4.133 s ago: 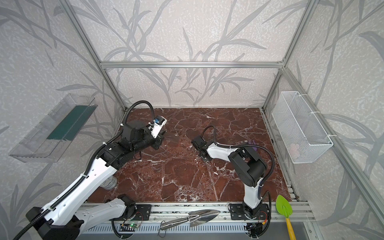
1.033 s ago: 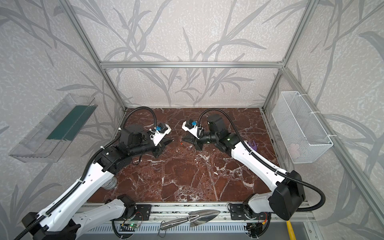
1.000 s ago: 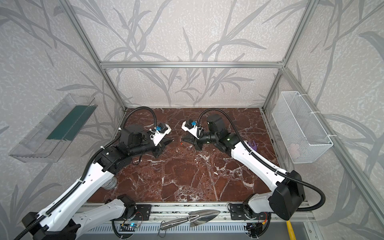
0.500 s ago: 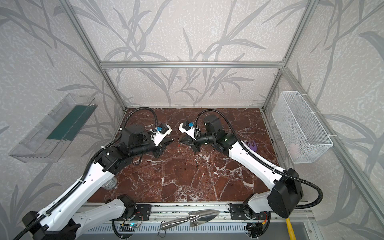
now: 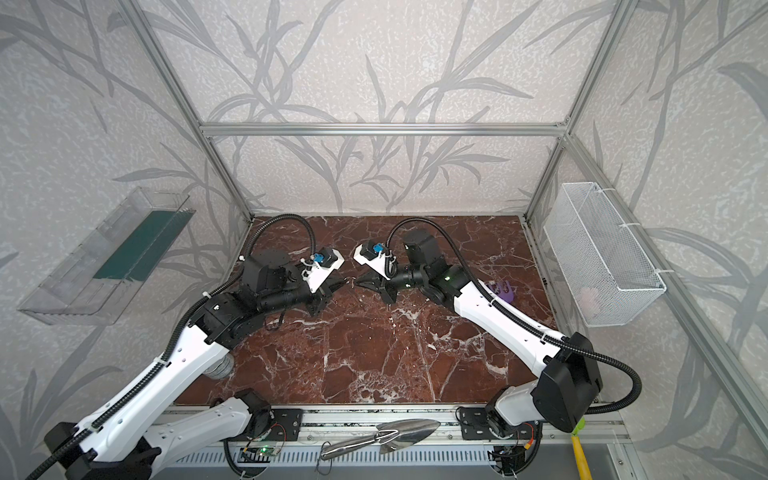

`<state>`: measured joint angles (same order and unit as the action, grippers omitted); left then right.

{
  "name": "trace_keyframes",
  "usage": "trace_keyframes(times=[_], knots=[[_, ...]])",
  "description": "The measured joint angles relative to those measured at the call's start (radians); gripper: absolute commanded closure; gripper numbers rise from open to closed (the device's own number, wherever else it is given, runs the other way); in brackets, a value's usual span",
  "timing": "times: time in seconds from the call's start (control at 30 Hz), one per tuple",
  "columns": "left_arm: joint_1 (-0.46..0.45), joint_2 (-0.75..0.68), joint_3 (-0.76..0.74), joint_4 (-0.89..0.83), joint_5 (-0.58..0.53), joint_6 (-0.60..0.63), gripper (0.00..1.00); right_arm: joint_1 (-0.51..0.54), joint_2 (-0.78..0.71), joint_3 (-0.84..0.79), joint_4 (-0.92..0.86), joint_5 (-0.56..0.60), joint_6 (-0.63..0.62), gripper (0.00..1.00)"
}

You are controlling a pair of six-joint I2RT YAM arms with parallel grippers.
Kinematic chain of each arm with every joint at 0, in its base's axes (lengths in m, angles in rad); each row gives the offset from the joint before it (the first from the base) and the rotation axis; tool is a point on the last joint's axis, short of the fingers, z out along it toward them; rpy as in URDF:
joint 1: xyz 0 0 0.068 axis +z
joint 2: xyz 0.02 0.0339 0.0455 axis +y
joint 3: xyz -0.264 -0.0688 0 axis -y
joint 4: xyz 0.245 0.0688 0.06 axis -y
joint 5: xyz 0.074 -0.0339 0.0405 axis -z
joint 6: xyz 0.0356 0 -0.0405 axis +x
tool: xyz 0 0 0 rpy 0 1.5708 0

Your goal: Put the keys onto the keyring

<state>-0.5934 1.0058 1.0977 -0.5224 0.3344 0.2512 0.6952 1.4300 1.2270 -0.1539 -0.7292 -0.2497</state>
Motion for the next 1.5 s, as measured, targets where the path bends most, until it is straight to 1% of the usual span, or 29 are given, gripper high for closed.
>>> trace_keyframes(times=[0.77,0.93,1.23,1.5], knots=[[-0.002,0.000,0.000,0.000,-0.009,0.000,1.00,0.016,0.026,0.027,0.000,0.002,0.023,1.00],[-0.002,0.000,0.000,0.002,-0.018,0.000,1.00,0.018,0.030,0.034,0.000,0.017,0.045,1.00],[-0.002,0.000,0.000,0.005,-0.027,0.000,1.00,0.019,0.030,0.035,0.000,0.080,0.097,1.00],[-0.002,0.000,0.000,0.007,-0.037,0.000,1.00,0.020,0.030,0.035,0.000,0.111,0.116,1.00]])
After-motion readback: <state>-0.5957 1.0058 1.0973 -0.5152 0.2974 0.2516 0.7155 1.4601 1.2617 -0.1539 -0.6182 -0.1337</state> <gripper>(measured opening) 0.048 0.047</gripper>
